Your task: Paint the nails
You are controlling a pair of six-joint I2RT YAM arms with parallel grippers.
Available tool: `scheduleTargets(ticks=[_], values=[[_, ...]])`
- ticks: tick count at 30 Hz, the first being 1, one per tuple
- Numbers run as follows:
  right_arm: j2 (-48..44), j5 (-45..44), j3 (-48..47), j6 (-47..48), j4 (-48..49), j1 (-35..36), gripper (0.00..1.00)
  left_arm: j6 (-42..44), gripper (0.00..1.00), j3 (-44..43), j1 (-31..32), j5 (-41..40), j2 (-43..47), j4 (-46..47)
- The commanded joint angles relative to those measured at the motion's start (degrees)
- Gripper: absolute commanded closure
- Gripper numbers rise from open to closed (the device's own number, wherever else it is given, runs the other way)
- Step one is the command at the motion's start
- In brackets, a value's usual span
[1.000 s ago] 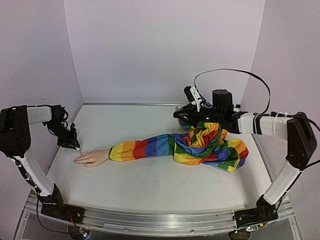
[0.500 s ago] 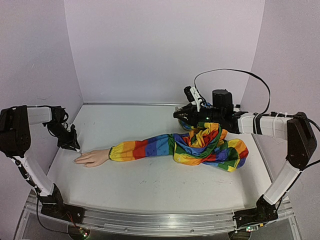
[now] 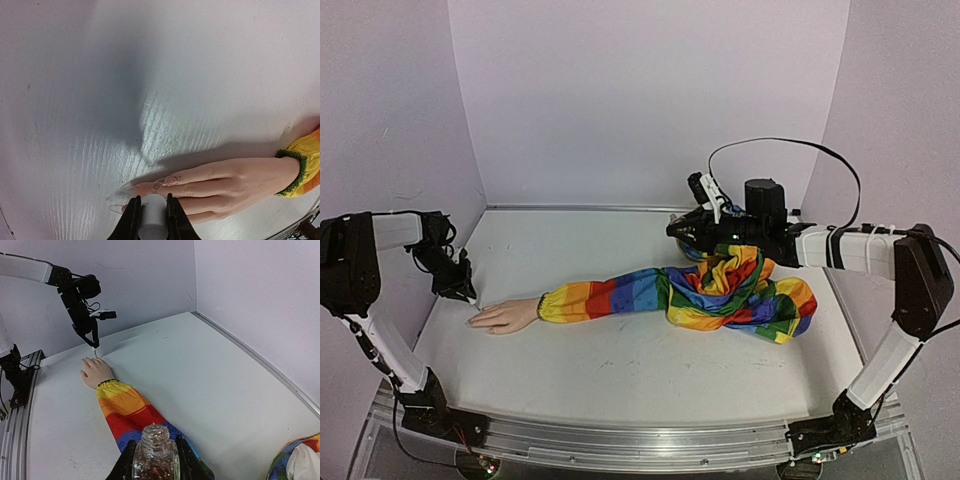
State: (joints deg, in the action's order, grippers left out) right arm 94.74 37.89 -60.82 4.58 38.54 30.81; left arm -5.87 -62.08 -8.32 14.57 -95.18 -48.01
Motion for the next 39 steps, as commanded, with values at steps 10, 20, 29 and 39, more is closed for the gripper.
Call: scheduleTargets(ticks=[10, 20, 29, 39], values=[[0.04, 1.74, -2.73, 0.21, 2.38, -0.22, 1.0, 0.4, 1.0, 0.51, -0.27, 1.92, 4.66, 0.69], [-0.18, 1.57, -2.46, 0.34, 2.35, -0.22, 1.0, 0.42, 1.0, 0.28, -0.28, 3.54, 2.62, 0.92], [-0.34, 1.57, -2.33, 0.34, 2.37, -0.18, 1.0, 0.15, 1.0, -0.5, -0.29, 3.08, 1.01, 0.83], [-0.23, 1.66, -2.38, 0.41, 2.39, -0.22, 1.0, 0.24, 1.0, -0.71, -0.24, 3.25, 0.61, 0.83]])
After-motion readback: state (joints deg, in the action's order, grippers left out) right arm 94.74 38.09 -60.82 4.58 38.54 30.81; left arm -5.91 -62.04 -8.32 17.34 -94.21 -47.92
